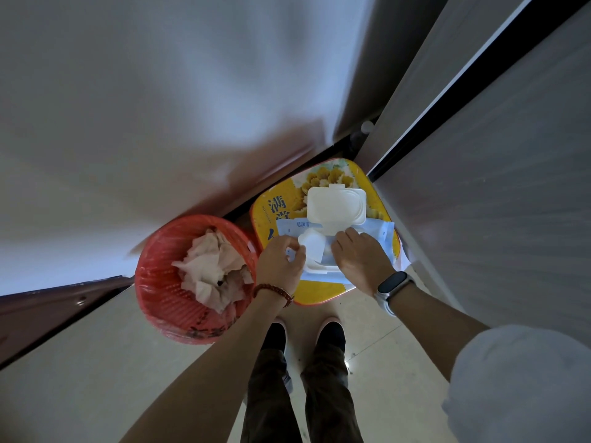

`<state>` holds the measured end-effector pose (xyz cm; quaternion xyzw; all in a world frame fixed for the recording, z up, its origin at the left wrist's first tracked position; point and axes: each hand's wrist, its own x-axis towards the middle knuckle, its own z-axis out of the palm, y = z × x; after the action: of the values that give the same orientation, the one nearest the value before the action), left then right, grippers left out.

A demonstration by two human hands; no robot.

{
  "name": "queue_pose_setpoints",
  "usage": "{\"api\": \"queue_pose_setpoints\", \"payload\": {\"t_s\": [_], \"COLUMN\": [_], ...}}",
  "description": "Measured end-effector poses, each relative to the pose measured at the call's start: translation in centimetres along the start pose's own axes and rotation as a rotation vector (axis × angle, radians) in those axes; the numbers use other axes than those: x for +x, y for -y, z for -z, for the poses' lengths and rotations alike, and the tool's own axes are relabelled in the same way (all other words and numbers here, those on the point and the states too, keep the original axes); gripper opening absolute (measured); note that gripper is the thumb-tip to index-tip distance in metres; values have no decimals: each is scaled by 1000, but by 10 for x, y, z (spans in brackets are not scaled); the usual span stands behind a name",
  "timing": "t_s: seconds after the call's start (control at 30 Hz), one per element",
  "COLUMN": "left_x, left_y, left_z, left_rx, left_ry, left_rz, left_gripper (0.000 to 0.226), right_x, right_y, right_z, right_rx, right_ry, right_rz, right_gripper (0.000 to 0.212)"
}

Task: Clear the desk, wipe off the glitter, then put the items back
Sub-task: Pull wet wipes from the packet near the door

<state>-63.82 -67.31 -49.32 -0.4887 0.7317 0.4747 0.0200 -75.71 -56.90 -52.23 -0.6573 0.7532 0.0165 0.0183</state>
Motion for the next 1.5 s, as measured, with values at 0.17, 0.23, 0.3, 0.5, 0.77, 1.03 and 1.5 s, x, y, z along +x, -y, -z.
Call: {"api": "queue_pose_setpoints", "payload": {"t_s": [0.17, 0.23, 0.3, 0.5, 0.77, 1.03, 1.5], "left_x": [1, 1, 1, 2, -6, -54, -225], "left_y": [0, 1, 1, -4, -18, -90, -201], "left_z": [-1, -2, -3, -7, 2, 33, 208], "left_rx": [1, -2, -12, 21, 53, -54, -725], "left_ry": [6, 4, 0, -28, 22, 233, 414], "left_rz": [-2, 2, 11, 40, 55, -12, -271], "left_gripper": [11, 11, 10, 11, 15, 73, 36], "right_x": [-3, -5, -9, -10, -20, -36, -18], "right_y": [-1, 1, 2, -6, -41, -40, 27], "right_z": [-3, -3, 0, 36, 119, 226, 449], "right_rx": [87, 219, 443, 1084, 1565, 1169, 1370], "right_ry": [-11, -18, -11, 152, -301, -292, -368], "right_rz": [-86, -189, -303, -688, -1018, -718, -477], "right_gripper": [24, 20, 15, 12, 32, 12, 19]}}
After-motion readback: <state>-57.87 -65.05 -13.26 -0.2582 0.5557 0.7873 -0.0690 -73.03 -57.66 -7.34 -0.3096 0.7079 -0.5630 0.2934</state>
